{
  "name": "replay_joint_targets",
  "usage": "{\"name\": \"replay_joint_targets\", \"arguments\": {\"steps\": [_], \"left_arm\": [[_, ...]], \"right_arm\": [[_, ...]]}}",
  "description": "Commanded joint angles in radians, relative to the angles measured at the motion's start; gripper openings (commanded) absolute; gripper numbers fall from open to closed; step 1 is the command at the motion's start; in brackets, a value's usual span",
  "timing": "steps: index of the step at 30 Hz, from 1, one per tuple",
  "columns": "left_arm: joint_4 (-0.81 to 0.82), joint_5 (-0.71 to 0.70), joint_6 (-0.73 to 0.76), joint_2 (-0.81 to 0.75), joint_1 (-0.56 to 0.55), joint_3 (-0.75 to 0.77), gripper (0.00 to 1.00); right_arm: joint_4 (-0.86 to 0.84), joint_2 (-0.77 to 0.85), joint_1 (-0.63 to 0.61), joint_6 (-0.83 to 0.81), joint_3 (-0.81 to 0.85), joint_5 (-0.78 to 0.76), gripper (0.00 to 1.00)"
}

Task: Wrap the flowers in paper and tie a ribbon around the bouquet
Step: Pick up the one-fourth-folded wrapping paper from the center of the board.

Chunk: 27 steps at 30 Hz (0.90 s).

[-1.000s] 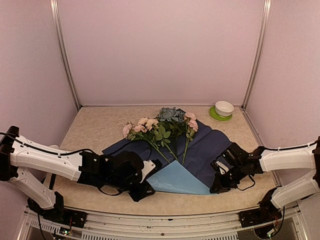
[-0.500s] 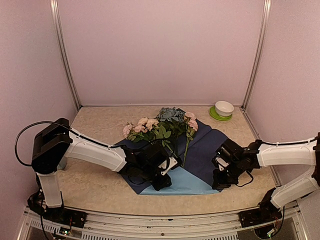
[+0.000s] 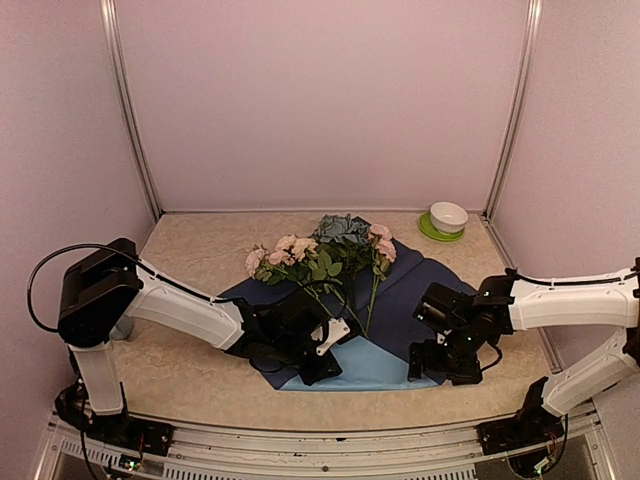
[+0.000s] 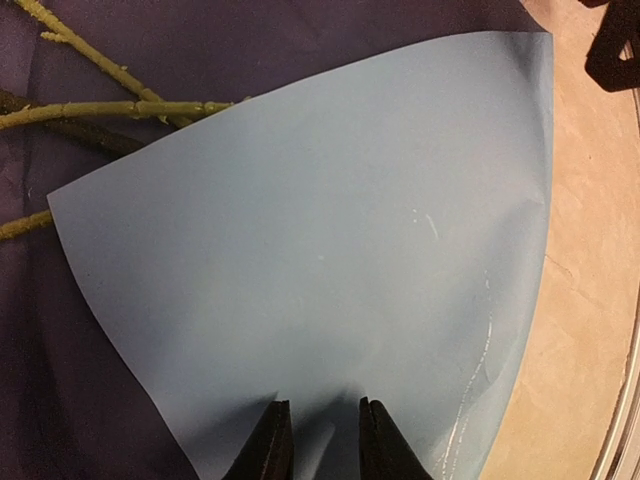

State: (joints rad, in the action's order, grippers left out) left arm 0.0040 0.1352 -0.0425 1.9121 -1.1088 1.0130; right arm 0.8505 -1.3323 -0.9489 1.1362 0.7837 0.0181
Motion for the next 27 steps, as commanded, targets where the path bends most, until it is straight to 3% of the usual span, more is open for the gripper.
{"name": "replay_joint_targets", "arguments": {"steps": [1,6,10,15,21,27], "left_arm": [[-0.066,0.049,0.032,0.000,0.004,-0.061,0.24],[-0.038,0.101,0.041,-0.021,0.004,-0.091,0.25],[-0.035,0.107,0.043,-0.019,0.004,-0.091,0.25],[-0.038,0.108,0.045,-0.018,0.004,-0.088,0.25],[-0.037,0.108,0.041,-0.019,0.004,-0.089,0.24],[-0.055,0.106,0.042,-0.029,0.004,-0.080,0.24]], "right_arm": [[0.025,0.035,-0.004,0.239,-0.068,0.017,1.00],[-0.155,0.061,0.054,0.225,-0.162,0.096,0.86],[-0.169,0.037,0.082,0.202,-0.168,0.104,0.70],[-0.227,0.029,0.120,0.185,-0.188,0.127,0.63],[-0.258,0.015,0.141,0.169,-0.205,0.139,0.45],[-0.265,0.025,0.146,0.151,-0.223,0.126,0.17]]}}
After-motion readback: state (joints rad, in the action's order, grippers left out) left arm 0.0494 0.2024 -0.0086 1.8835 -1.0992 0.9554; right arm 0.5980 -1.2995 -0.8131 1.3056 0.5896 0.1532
